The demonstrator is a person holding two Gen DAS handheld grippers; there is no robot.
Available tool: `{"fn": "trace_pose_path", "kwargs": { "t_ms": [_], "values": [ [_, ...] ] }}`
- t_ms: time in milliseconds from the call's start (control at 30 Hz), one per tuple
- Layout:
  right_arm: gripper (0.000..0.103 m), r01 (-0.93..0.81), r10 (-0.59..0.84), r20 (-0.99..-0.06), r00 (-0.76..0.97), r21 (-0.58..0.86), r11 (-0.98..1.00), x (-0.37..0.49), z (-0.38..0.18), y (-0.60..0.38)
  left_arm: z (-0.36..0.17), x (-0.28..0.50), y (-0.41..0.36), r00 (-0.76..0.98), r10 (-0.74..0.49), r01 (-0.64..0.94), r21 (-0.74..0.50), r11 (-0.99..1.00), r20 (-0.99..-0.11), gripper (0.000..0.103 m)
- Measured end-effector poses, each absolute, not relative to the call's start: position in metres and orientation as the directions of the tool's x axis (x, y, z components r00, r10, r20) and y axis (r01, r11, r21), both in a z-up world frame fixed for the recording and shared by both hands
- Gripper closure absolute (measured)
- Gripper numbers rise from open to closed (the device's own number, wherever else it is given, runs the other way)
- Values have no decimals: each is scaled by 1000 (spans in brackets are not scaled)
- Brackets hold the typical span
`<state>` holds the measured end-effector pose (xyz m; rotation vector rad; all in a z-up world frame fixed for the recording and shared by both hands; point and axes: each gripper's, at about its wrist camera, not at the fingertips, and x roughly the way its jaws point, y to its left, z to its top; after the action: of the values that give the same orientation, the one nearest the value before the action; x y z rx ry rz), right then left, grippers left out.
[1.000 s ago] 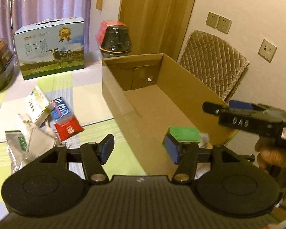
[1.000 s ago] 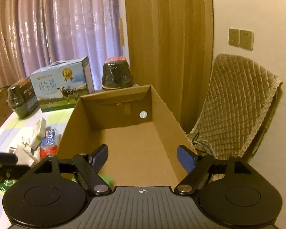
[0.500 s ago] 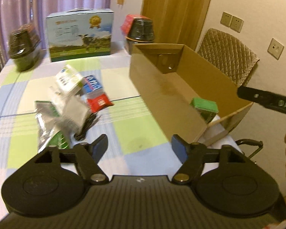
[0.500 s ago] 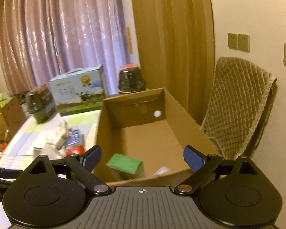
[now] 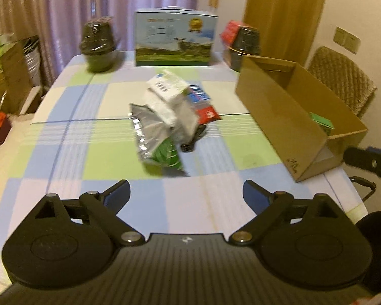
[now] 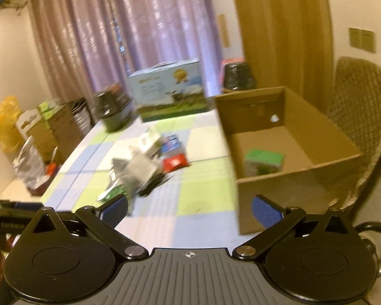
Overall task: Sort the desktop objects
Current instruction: 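Open both tools to drop the spray box and container into the cardboard box, then withdraw both tools back toward the remaining pile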
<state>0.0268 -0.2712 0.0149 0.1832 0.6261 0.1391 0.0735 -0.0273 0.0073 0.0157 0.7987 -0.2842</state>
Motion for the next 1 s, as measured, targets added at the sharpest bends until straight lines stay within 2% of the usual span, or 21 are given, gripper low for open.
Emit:
{"fn": "trace_pose_path", "kwargs": {
  "t_ms": [367,1000],
  "values": [
    [2,-94,219,-601,769,232,968,30,8,-247,8,67,9,677,-207,196,-99,976,-706,5],
    [2,-85,225,-630,743,245,966,38,-8,-240,-8,76,16,645,-237,182,-155,971,-727,5]
  ]
}}
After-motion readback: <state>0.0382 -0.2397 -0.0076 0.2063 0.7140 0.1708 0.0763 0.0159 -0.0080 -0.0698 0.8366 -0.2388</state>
